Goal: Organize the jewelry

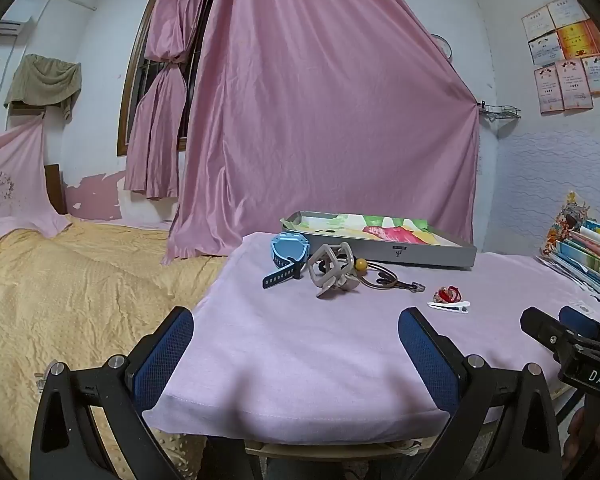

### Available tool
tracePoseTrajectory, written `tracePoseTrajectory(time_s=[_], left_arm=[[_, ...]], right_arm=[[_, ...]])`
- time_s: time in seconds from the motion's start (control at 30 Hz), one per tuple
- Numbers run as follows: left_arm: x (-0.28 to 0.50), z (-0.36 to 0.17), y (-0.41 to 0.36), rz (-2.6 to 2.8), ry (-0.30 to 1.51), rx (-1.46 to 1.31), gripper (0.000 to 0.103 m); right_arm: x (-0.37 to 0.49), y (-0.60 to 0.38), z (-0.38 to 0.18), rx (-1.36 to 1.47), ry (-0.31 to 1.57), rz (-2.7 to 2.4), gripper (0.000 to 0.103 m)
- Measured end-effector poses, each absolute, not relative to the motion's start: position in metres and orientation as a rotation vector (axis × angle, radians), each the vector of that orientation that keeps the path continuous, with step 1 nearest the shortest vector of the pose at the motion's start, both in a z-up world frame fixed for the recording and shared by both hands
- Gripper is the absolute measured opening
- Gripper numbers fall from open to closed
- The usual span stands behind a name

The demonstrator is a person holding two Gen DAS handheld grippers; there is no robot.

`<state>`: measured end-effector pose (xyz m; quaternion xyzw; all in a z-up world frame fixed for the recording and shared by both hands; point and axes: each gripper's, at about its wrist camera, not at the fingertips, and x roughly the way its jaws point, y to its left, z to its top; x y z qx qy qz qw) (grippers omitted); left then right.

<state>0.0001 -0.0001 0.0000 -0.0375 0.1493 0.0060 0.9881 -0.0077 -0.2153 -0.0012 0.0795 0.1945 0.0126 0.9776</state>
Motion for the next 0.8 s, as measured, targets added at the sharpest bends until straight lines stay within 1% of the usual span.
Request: tracePoseTrajectory(time_s=[0.8], left_arm=[[-0.0016, -0.0001, -0.0053, 0.004, 0.299, -0.081, 0.103]], right_arm=[[-0.0064, -0.2148, -0.0017, 0.163, 0.392, 0.027, 0.102]])
